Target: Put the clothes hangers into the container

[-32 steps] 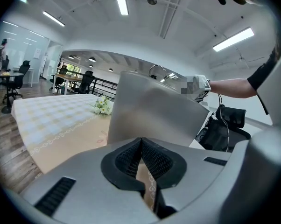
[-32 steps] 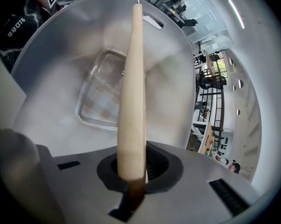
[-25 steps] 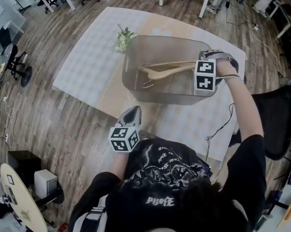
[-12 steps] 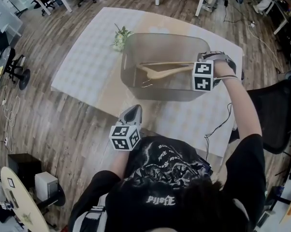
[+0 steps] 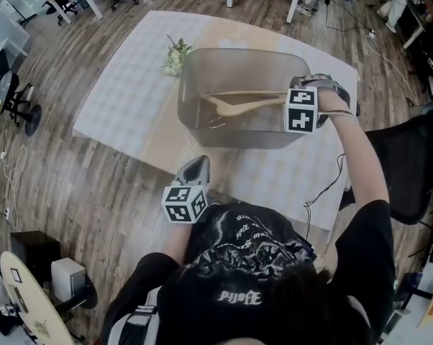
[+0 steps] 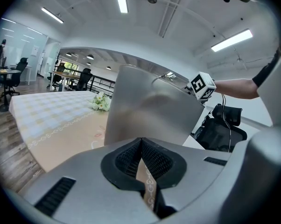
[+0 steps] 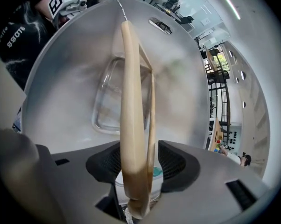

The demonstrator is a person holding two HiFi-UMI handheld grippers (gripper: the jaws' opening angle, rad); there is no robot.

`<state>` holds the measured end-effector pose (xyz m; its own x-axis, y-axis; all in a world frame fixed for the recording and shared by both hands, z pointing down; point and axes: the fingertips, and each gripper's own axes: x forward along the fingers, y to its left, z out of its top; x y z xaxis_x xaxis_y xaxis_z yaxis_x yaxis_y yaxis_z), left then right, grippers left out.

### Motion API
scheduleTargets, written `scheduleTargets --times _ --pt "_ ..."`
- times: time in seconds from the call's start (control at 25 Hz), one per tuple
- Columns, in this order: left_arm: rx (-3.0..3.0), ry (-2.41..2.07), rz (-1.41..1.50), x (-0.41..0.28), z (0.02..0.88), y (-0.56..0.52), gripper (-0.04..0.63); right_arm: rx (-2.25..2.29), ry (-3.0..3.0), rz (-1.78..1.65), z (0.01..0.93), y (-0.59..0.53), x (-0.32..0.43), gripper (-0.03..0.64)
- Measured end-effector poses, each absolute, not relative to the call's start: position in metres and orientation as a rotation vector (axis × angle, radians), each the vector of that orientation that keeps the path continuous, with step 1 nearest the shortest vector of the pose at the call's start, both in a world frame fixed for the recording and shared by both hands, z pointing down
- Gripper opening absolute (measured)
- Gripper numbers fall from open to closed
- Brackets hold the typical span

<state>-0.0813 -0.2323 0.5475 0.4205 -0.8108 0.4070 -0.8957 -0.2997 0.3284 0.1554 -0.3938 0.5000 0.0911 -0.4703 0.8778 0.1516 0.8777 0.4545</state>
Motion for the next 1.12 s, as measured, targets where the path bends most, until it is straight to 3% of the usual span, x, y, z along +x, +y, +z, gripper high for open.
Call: scheduleTargets --times 0.24,0.36,1.12 --pt "2.191 -1.423 0.232 -0.078 0.551 -0.233 0.02 0.337 -1.531 -0.41 0.488 -0.39 0.149 0.345" --pt "2.2 -1.406 0.245 -0.075 0.553 -0.231 0.02 0.4 -1.671 -0.363 0.477 -0.384 0.14 0.372" --pt "2.417 -1.242 0.232 -0.036 0.524 -0.235 0.02 0.866 -2.406 -0.156 0.362 -0.323 0.118 0.365"
